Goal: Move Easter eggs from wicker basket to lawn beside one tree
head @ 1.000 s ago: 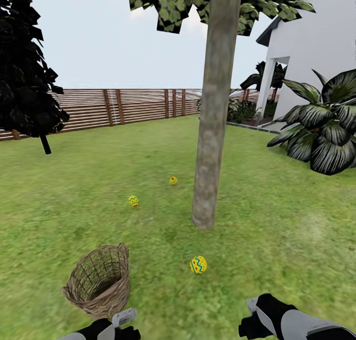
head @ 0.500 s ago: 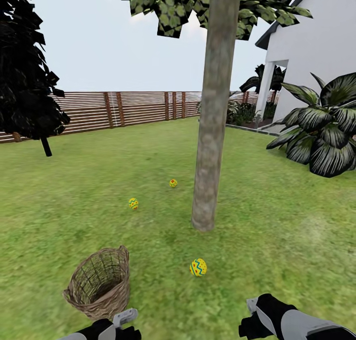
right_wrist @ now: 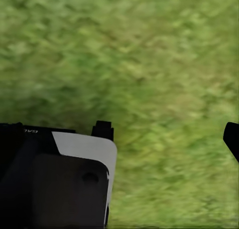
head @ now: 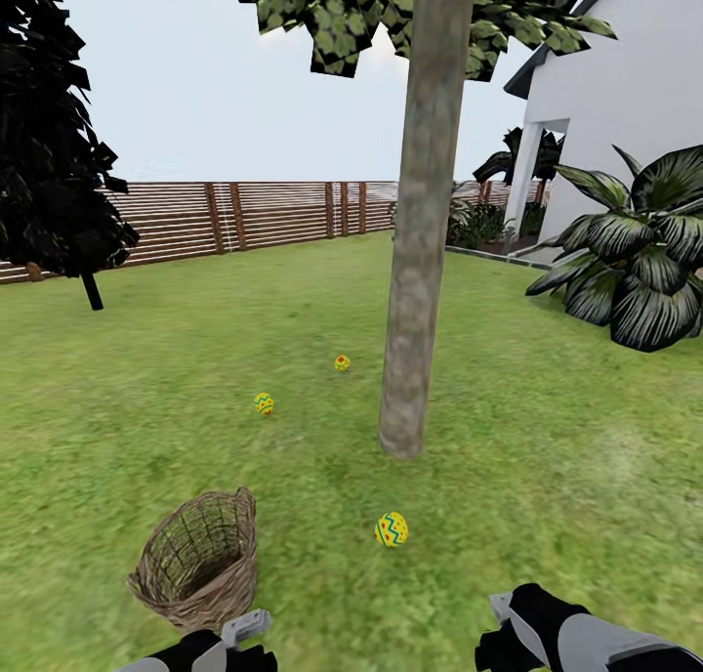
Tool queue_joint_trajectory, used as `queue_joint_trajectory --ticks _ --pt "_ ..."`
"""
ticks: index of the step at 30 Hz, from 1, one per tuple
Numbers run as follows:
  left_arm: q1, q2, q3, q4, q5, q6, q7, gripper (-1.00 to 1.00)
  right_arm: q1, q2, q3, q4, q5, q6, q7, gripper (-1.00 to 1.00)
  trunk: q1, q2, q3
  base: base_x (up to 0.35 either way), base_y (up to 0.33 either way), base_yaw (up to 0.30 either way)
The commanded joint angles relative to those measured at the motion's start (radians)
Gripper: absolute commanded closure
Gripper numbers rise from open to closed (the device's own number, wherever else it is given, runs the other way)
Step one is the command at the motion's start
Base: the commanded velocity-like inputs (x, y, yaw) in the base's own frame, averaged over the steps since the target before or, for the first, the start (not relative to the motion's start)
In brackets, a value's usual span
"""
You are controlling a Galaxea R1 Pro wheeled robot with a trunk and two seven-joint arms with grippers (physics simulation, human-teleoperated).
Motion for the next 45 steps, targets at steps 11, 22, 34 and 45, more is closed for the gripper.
queue_joint_trajectory --ticks 11,22,34,45 --pt "0.082 0.188 0.008 0.002 0.005 0.044 -0.109 -1.0 0.075 -0.051 0.008 0.078 -0.006 -0.189 0.02 -1.0 -0.042 0.076 0.033 0.0 0.0 0.0" --pt "0.213 0.201 0.008 0.002 0.002 0.041 -0.121 -1.0 0.205 -0.061 0.008 0.08 -0.006 -0.241 0.022 -1.0 -0.084 0.153 0.068 0.0 0.0 0.0" --pt "0.412 0.188 0.005 0.003 -0.002 -0.089 -0.121 -1.0 0.395 -0.049 0.009 0.08 -0.005 -0.349 0.013 -1.0 -0.13 0.237 0.105 0.0 0.0 0.0" --pt "0.476 0.186 0.004 0.003 -0.003 -0.112 -0.12 -1.0 0.472 0.052 0.009 0.08 -0.002 -0.389 0.007 -1.0 -0.172 0.314 0.14 0.0 0.0 0.0"
